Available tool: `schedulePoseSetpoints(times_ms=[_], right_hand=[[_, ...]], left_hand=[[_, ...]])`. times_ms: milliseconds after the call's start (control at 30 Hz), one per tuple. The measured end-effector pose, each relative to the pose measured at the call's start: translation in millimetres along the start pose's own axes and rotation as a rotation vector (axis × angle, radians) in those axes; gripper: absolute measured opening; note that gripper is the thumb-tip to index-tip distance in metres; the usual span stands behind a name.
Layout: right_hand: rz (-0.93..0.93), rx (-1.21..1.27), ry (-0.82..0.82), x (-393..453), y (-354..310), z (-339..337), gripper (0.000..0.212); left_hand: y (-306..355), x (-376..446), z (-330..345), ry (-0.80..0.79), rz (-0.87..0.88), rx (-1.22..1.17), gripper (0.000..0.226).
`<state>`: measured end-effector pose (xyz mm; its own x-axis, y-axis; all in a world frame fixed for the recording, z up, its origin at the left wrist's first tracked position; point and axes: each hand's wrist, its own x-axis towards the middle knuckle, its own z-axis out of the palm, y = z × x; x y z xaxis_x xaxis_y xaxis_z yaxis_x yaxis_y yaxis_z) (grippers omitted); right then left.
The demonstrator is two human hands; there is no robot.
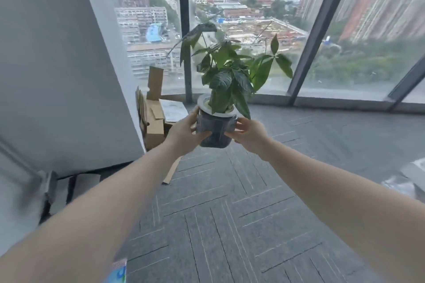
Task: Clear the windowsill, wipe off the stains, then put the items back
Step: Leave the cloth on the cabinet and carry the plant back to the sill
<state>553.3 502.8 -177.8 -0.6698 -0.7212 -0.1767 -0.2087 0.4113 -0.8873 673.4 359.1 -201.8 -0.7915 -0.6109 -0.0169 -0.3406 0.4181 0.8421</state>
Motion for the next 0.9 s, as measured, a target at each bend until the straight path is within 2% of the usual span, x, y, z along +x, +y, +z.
schedulePoseSetpoints(times_ms=[200,467,733,900], right_hand=[[0.077,0.047,0.121,89,22,-69,0.042],[-0.007,0.047,0.163,265,65,-169,0.033],[0.026,0.046,0.225,420,73,-267,0.034],[0.035,-0.053,0.283,517,80,-321,0.031]], left_hand=[[23,128,49,-0.113,0.036,0.045,0.085],[65,321,113,-0.141,0.078,0.106,0.083],[111,497,163,-0.182,0.114,0.132,0.081],[131,612,196,-0.224,0.147,0.128,0.083]])
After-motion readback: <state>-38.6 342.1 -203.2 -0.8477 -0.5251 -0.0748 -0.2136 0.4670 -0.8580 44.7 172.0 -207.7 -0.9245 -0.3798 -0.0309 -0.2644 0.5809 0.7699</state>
